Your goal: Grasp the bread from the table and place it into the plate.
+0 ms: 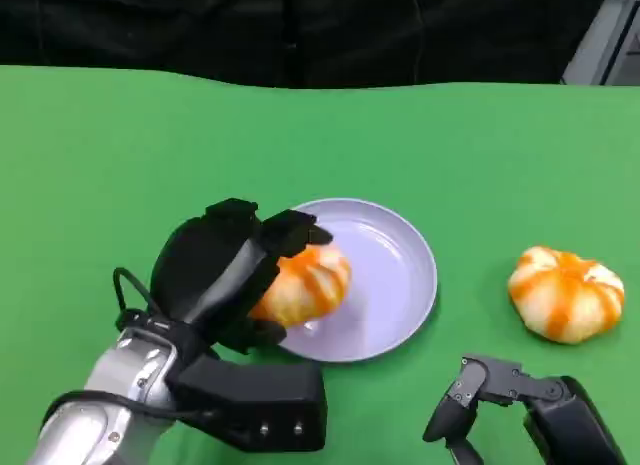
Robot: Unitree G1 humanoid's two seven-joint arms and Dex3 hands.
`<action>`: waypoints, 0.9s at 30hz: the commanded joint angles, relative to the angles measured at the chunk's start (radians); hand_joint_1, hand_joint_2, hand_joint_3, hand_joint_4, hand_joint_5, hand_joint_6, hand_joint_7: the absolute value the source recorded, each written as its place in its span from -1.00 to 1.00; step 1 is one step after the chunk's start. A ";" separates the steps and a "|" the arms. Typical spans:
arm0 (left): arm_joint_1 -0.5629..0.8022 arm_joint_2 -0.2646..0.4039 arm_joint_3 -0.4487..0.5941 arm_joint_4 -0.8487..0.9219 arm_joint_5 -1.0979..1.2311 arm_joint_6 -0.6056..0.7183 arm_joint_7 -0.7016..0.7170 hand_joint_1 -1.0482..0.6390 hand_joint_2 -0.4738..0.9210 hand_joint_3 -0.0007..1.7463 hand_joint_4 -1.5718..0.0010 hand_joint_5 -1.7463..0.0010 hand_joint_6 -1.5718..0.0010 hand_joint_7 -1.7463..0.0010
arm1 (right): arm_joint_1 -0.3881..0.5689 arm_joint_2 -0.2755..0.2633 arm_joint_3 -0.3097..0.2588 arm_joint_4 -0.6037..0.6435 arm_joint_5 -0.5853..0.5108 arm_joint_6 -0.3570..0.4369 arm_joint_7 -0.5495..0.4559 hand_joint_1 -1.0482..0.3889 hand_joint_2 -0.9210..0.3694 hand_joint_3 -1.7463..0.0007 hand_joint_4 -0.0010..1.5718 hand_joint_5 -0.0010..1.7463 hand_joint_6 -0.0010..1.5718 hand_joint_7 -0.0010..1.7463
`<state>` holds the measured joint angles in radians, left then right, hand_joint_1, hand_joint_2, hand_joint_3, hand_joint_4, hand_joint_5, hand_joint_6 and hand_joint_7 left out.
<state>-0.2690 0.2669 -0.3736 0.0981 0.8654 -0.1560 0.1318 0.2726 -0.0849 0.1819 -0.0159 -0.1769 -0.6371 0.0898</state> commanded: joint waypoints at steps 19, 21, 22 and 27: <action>0.248 0.085 0.163 -0.224 -0.156 -0.149 0.077 -0.26 1.00 -0.90 0.18 0.20 0.11 0.80 | 0.016 -0.011 -0.006 -0.023 0.011 0.004 -0.001 0.49 0.00 -0.58 -0.01 0.82 0.05 0.40; 0.283 0.074 0.187 -0.228 -0.190 -0.189 0.108 -0.22 1.00 -0.90 0.14 -0.06 -0.03 0.81 | 0.015 -0.012 -0.007 -0.022 0.013 0.003 0.000 0.50 0.00 -0.59 -0.01 0.82 0.05 0.40; 0.290 0.071 0.193 -0.227 -0.197 -0.200 0.115 -0.22 1.00 -0.90 0.14 -0.12 -0.05 0.81 | 0.015 -0.012 -0.007 -0.022 0.013 0.003 0.001 0.50 0.00 -0.59 -0.01 0.82 0.05 0.40; 0.366 0.050 0.232 -0.235 -0.269 -0.303 0.174 -0.14 1.00 -0.91 0.18 -0.41 -0.07 0.69 | 0.011 -0.016 -0.010 -0.017 0.014 0.004 0.002 0.49 0.00 -0.59 -0.01 0.82 0.05 0.41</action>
<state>0.0494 0.3261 -0.1730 -0.1237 0.6448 -0.3953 0.2557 0.2820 -0.0871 0.1801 -0.0282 -0.1761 -0.6324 0.0910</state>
